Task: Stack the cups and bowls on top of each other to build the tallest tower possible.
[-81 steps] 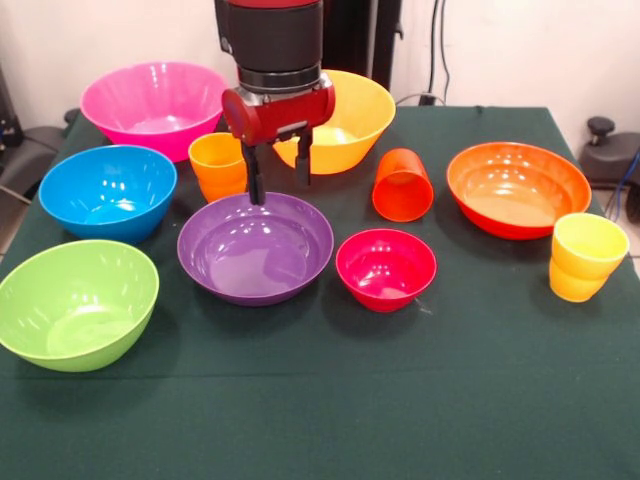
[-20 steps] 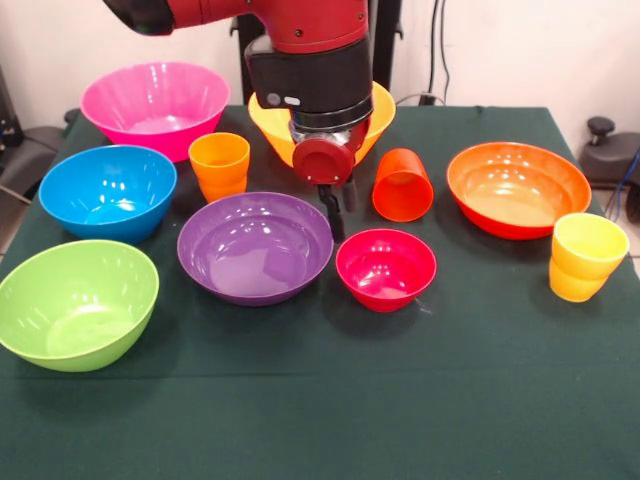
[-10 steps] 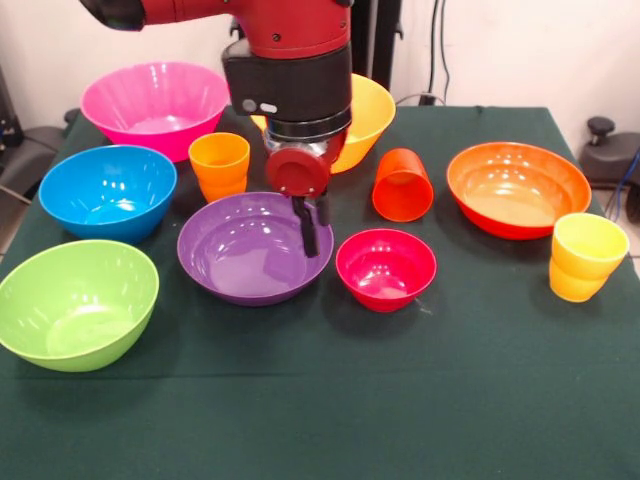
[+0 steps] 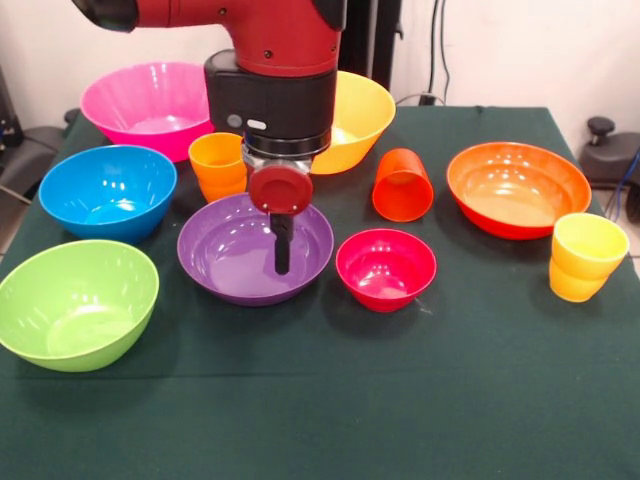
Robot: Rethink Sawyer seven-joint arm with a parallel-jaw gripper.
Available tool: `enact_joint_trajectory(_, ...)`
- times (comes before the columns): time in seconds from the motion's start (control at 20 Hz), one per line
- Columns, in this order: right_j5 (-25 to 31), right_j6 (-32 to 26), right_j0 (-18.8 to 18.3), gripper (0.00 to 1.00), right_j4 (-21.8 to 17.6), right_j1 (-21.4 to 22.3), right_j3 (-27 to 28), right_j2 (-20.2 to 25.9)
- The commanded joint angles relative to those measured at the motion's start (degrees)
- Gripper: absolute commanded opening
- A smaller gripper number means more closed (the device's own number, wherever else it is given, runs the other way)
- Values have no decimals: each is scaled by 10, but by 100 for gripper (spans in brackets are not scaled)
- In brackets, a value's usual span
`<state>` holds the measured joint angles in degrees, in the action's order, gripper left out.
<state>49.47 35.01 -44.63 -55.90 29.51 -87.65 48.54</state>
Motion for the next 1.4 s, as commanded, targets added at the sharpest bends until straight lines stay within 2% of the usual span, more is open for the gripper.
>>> enact_joint_trajectory(0.05,38,-156,35,100,-68,-41,47,-51)
enact_joint_trajectory(0.3,19,-155,30,100,-59,-55,51,-45)
enact_joint_trajectory(0.6,17,-193,19,100,-57,-61,61,-38)
enact_joint_trajectory(0.95,-1,-225,11,100,-76,-87,81,-43)
enact_joint_trajectory(1.4,-28,-233,19,100,-116,-114,111,-60)
